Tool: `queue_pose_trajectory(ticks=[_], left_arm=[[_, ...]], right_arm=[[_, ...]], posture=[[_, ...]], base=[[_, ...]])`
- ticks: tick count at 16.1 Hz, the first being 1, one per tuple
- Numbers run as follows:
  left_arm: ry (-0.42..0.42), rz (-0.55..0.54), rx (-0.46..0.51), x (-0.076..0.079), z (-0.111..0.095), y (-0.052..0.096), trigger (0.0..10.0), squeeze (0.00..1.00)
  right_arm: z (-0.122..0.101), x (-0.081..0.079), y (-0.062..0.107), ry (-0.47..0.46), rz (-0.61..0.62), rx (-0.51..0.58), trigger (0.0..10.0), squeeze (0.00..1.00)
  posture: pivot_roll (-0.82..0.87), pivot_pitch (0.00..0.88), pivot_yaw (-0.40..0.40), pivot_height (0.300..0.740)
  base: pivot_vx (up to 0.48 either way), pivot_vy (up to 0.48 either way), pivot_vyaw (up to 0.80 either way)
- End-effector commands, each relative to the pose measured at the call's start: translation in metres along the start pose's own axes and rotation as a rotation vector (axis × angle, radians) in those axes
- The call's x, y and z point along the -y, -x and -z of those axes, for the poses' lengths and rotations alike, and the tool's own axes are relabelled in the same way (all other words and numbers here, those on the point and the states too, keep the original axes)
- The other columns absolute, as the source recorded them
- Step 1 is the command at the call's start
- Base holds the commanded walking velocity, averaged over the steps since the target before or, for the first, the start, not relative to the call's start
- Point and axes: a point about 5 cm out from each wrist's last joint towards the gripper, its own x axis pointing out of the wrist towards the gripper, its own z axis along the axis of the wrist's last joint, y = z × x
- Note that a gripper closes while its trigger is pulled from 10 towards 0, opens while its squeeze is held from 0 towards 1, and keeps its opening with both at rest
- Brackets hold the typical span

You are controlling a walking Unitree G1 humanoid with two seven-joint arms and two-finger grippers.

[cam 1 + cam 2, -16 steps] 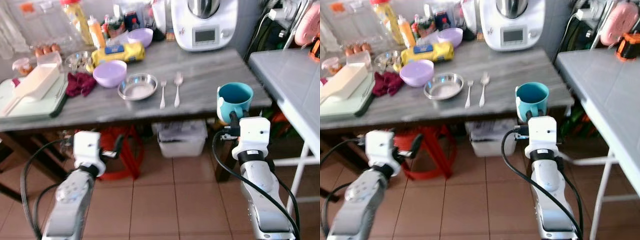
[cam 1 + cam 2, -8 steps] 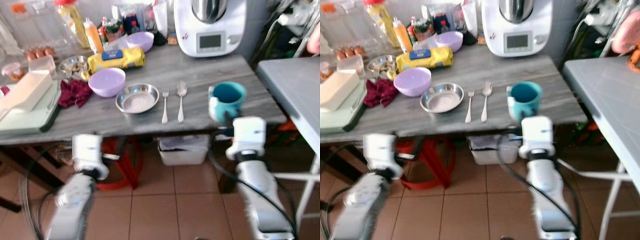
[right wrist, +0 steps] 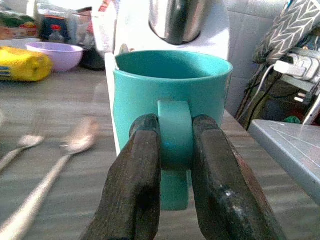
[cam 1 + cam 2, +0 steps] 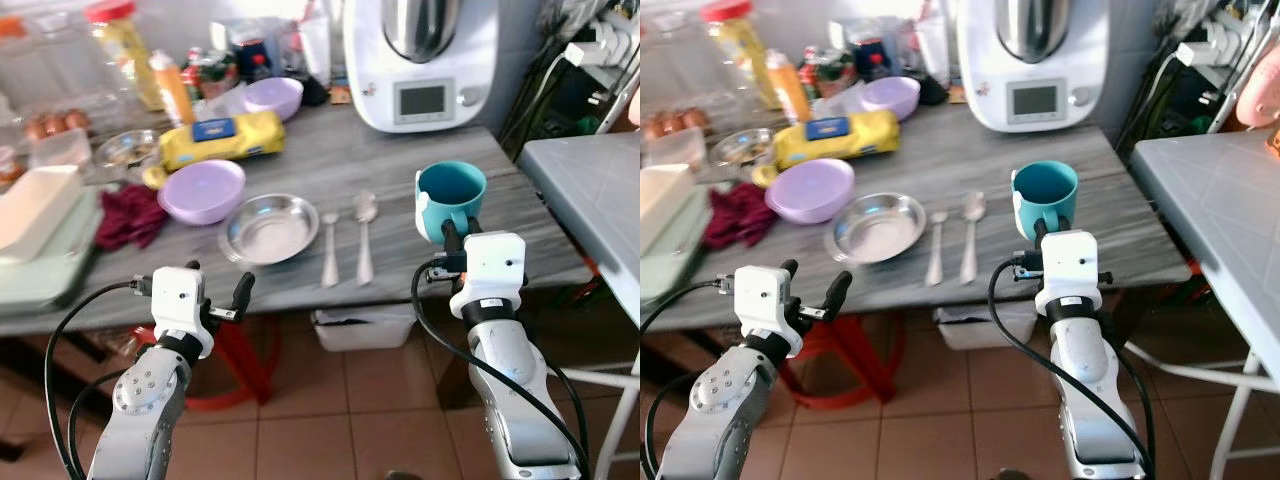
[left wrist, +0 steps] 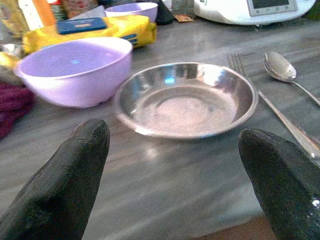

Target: Setting the table

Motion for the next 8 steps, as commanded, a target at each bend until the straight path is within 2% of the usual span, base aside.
queue_pose_trajectory(ticks=[1,3,4,8], left_arm=[[-0.015,-0.005,0.008,-0.0042,-0.0041,0.0018,10.0,0.0],[-0.015,-0.004,0.006,-0.0049,-0.0042,0.0019,10.0,0.0],[0.003,0.011,0.026,-0.0049,-0.007,0.0022,10.0,0.0],[-0.04,-0.021,0.06,-0.0118,-0.0123,0.0072,10.0,0.0]], right_arm=[[-0.0083,0.0003,-0.0021,-0.009,0.003,0.031,10.0,0.0],[-0.0082,-0.0007,-0.0019,-0.009,-0.001,0.031,10.0,0.0],[-0.0086,-0.0013,-0.0018,-0.009,-0.003,0.032,10.0,0.0],[-0.009,-0.0011,-0.0007,-0.006,-0.009,0.035,10.0,0.0]], posture=[[-0.08,0.111,0.08,0.74],[-0.08,0.111,0.08,0.74],[-0.08,0.111,0.081,0.74],[-0.08,0.111,0.084,0.74]], base=[[0.398,0.0,0.0],[0.394,0.0,0.0],[0.0,0.0,0.0],[0.0,0.0,0.0]])
